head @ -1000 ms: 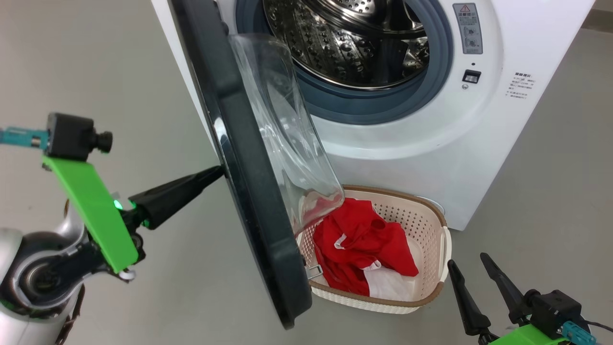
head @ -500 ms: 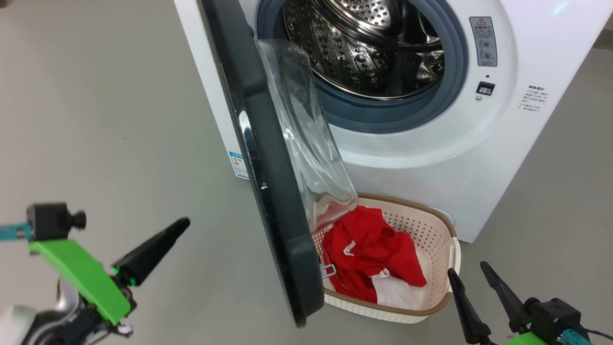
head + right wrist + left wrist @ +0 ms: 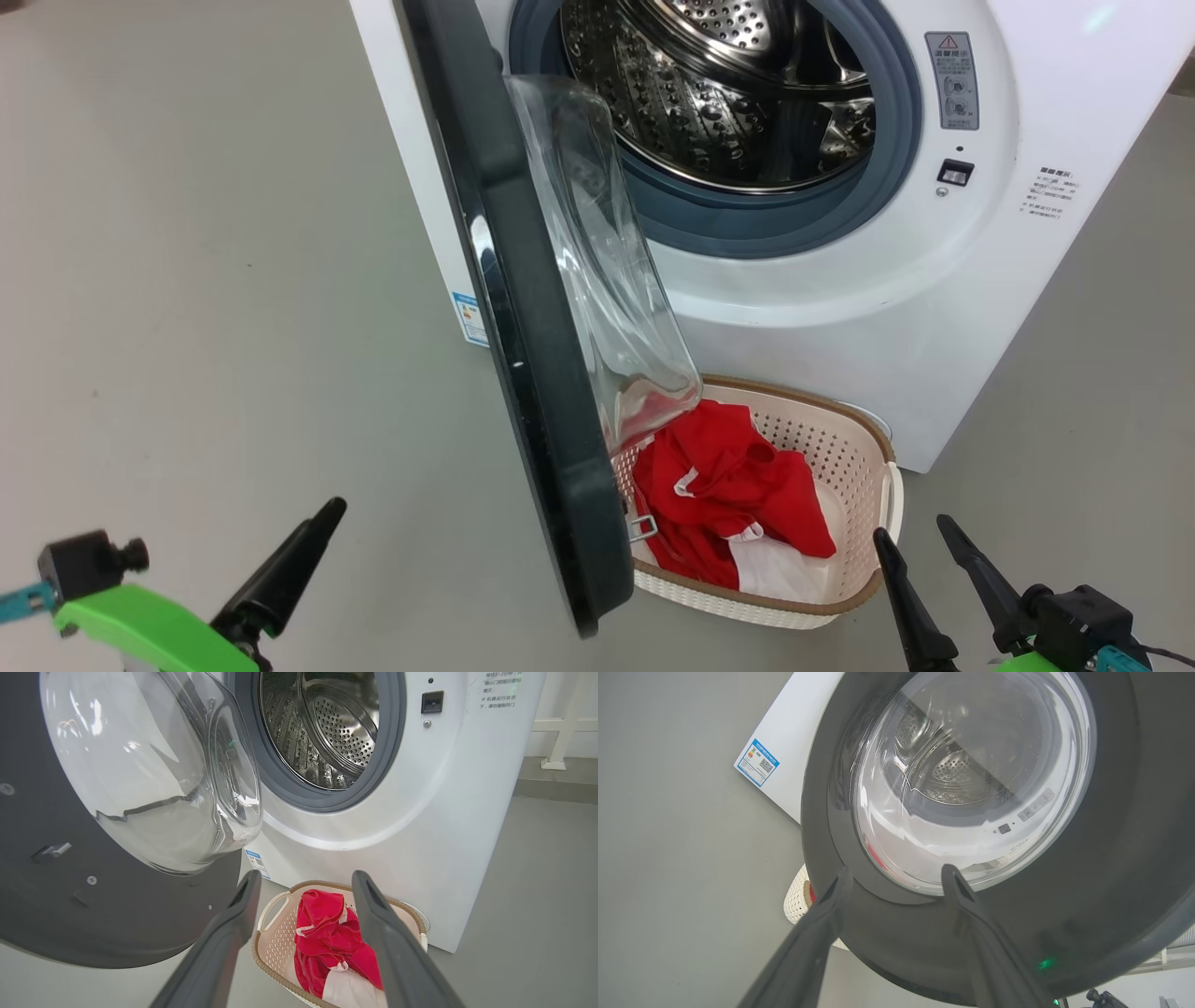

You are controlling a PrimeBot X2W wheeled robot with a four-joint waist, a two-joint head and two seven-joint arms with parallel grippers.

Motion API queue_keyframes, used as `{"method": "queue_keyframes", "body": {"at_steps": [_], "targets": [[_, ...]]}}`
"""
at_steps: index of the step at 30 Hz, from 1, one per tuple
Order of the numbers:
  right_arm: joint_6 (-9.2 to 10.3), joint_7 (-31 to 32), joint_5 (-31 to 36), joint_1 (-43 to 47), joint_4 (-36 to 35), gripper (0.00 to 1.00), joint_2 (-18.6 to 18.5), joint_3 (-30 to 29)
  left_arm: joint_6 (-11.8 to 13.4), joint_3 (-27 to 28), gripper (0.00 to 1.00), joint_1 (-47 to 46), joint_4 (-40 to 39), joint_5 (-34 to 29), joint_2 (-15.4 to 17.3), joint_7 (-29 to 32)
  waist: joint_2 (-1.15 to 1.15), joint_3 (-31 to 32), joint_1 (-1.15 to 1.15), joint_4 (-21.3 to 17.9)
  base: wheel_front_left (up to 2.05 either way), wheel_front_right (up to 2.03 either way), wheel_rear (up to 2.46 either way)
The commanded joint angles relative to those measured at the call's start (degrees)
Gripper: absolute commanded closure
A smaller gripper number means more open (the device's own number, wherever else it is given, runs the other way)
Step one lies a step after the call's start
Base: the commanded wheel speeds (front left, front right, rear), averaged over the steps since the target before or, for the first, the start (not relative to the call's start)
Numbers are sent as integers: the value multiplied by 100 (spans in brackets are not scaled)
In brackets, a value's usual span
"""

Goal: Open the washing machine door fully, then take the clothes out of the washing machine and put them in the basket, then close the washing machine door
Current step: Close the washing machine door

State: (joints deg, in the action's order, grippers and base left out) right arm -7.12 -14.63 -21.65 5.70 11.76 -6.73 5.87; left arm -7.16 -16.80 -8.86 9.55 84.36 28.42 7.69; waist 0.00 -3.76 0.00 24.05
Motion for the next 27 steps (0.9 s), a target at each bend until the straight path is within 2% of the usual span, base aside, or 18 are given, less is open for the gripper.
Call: {"method": "queue_keyframes", "body": {"at_steps": [1, 9, 20, 27], "targets": [[-36, -37, 3, -118, -137, 0, -76, 101, -33, 247, 0, -86, -32, 67, 138, -156, 0, -11, 0, -9, 0, 0, 0], [-36, -37, -3, -129, -127, 0, -107, 85, -33, 190, 0, 123, 313, 130, -49, -718, 0, -25, 0, -68, 0, 0, 0], [-36, -37, -12, -98, -115, 0, -94, 54, -33, -616, 0, 218, 765, -836, 11, -1953, 0, 35, 0, -127, 0, 0, 0], [-36, -37, -21, -61, -123, 0, -103, 2, -33, -769, 0, 169, 1225, -1493, -118, -2258, 0, 84, 0, -140, 0, 0, 0]]}}
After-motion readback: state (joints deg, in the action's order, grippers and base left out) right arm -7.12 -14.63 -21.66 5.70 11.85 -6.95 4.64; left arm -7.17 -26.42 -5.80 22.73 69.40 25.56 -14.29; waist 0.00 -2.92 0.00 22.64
